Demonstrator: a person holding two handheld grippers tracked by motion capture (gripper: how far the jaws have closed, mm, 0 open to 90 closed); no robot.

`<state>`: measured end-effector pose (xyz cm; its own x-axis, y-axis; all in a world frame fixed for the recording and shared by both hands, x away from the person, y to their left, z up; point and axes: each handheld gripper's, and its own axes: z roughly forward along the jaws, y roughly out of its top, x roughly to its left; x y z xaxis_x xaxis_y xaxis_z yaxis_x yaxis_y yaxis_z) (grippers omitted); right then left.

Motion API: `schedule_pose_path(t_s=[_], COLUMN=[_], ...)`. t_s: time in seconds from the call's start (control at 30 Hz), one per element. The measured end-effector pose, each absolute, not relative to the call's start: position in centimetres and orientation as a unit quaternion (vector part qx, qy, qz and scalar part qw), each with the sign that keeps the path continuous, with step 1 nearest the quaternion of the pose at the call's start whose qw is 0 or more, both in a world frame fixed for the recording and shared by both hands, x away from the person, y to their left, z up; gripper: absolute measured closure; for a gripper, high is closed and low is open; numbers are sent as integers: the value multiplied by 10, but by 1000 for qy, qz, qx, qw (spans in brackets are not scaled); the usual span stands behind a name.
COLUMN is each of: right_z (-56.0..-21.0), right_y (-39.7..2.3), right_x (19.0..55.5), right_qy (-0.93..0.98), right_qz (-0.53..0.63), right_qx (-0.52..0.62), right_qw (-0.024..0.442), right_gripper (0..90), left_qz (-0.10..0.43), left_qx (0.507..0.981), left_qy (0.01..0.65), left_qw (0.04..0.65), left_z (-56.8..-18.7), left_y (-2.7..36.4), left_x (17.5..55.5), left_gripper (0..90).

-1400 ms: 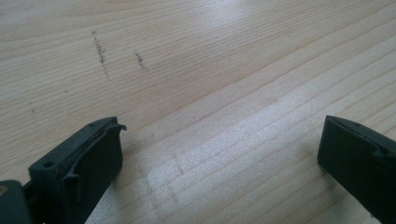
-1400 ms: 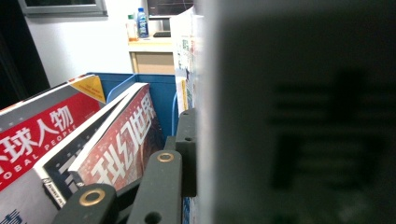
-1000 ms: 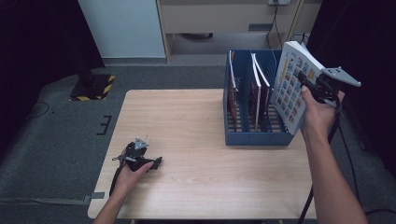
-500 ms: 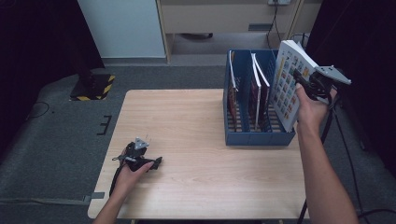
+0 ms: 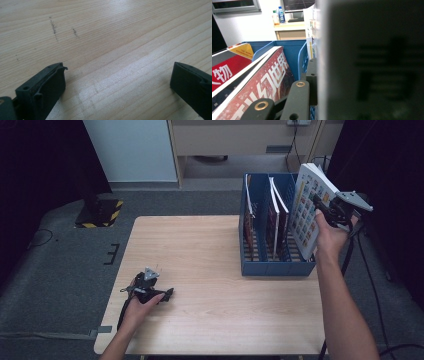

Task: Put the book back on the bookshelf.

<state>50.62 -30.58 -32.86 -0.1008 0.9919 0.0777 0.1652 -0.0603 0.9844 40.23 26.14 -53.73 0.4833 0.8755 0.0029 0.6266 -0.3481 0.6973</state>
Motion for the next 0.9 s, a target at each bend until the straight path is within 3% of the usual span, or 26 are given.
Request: schedule_pose_path(t_s=[0.9], right_z=[-351], right_y=[-298], right_x=[516], right_qy=[545], right_qz=[508], right_qx=[525], right_qw=[411], right_gripper=[739], left_qz=[192], left_qx=[798], left_qy=[470], left_qw=[323], left_z=[-537], left_y=[261], left_x=[402], left_gripper=[0])
